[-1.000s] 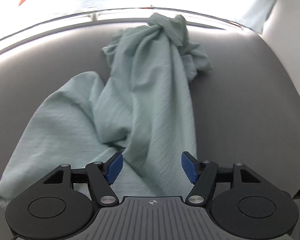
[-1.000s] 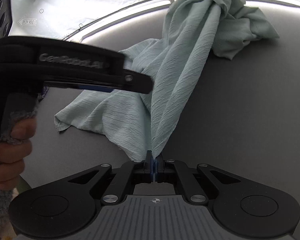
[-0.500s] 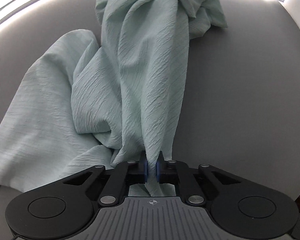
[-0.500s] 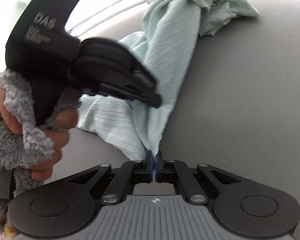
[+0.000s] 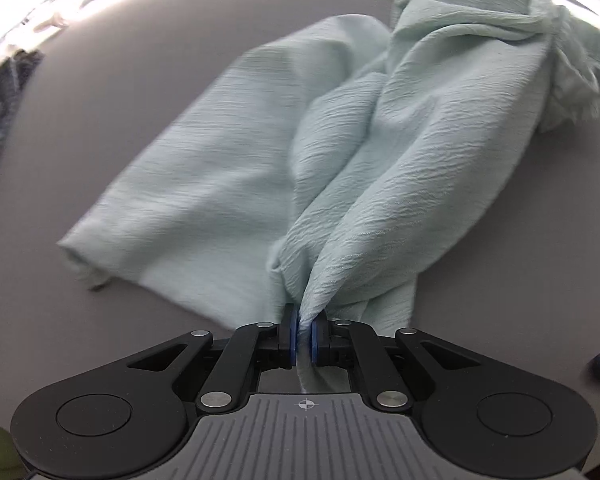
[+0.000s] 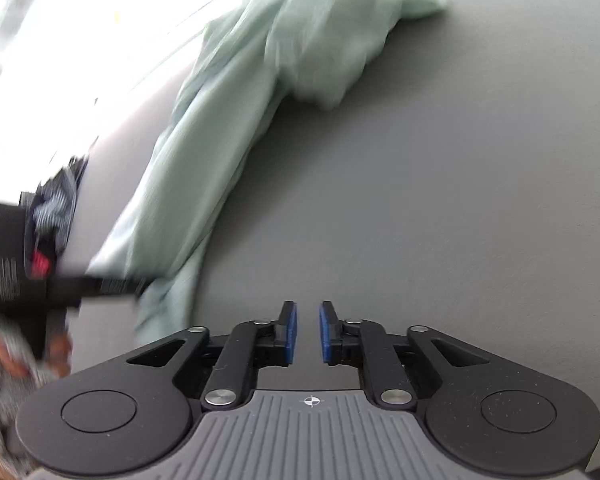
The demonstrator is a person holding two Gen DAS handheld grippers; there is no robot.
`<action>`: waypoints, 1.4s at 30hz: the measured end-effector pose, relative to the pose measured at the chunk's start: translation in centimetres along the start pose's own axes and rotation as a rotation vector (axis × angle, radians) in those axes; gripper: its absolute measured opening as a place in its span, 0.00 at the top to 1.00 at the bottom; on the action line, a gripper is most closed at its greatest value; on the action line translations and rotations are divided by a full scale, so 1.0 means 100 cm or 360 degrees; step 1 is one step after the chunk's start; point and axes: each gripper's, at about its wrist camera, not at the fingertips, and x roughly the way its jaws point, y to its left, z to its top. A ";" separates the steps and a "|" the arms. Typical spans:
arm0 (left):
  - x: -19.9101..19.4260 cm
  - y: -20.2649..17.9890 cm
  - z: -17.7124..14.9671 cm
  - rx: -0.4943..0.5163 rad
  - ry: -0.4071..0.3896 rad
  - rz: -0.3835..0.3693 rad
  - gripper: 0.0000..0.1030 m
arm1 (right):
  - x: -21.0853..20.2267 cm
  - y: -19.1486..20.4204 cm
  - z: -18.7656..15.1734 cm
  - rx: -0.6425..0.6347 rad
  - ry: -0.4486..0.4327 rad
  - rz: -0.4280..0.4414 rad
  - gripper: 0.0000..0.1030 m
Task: Fold clothes
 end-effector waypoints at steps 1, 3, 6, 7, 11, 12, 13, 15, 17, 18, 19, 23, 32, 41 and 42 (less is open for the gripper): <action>0.005 0.008 -0.001 0.0011 -0.0007 0.0082 0.86 | -0.002 -0.001 0.010 0.0007 -0.0036 -0.0016 0.73; 0.015 0.029 -0.006 -0.0028 0.0006 0.0152 0.82 | -0.002 -0.003 0.026 0.0020 -0.0087 -0.0026 0.68; 0.020 0.062 -0.007 -0.0149 0.0041 0.0145 0.76 | -0.001 0.000 0.048 0.0033 -0.0166 -0.0024 0.57; 0.021 0.064 -0.006 -0.0171 0.0049 0.0161 0.74 | 0.001 0.003 0.056 0.0028 -0.0190 -0.0030 0.53; 0.023 0.091 -0.014 -0.0329 0.0107 0.0136 0.71 | 0.010 0.017 0.086 0.0004 -0.0304 -0.0088 0.53; 0.022 0.097 -0.016 -0.0352 0.0116 0.0120 0.71 | 0.013 0.016 0.091 0.0006 -0.0333 -0.0093 0.53; 0.021 0.099 -0.018 -0.0343 0.0109 0.0126 0.70 | 0.015 0.016 0.096 -0.0002 -0.0355 -0.0094 0.53; 0.022 0.099 -0.022 -0.0308 0.0097 0.0158 0.66 | 0.021 0.020 0.105 -0.0043 -0.0384 -0.0107 0.53; 0.025 0.099 -0.024 -0.0302 0.0107 0.0171 0.65 | 0.034 0.027 0.119 -0.0090 -0.0402 -0.0167 0.53; 0.026 0.098 -0.025 -0.0311 0.0113 0.0173 0.65 | 0.040 0.030 0.126 -0.0113 -0.0411 -0.0197 0.54; 0.026 0.098 -0.025 -0.0321 0.0116 0.0175 0.65 | 0.046 0.032 0.129 -0.0134 -0.0421 -0.0237 0.63; 0.021 0.099 -0.028 -0.0342 0.0115 0.0136 0.65 | 0.040 0.028 0.111 -0.0192 -0.0506 -0.0345 0.97; -0.037 0.061 -0.029 -0.0217 -0.0046 -0.0170 0.61 | -0.028 -0.018 0.043 -0.0374 -0.0680 -0.0644 0.97; -0.102 -0.038 0.012 0.0121 -0.0357 -0.0563 0.44 | -0.044 -0.090 -0.007 -0.0019 -0.0459 -0.0723 0.96; -0.104 -0.049 0.020 0.0174 -0.0372 -0.0573 0.44 | -0.044 -0.094 -0.012 0.0003 -0.0433 -0.0727 0.95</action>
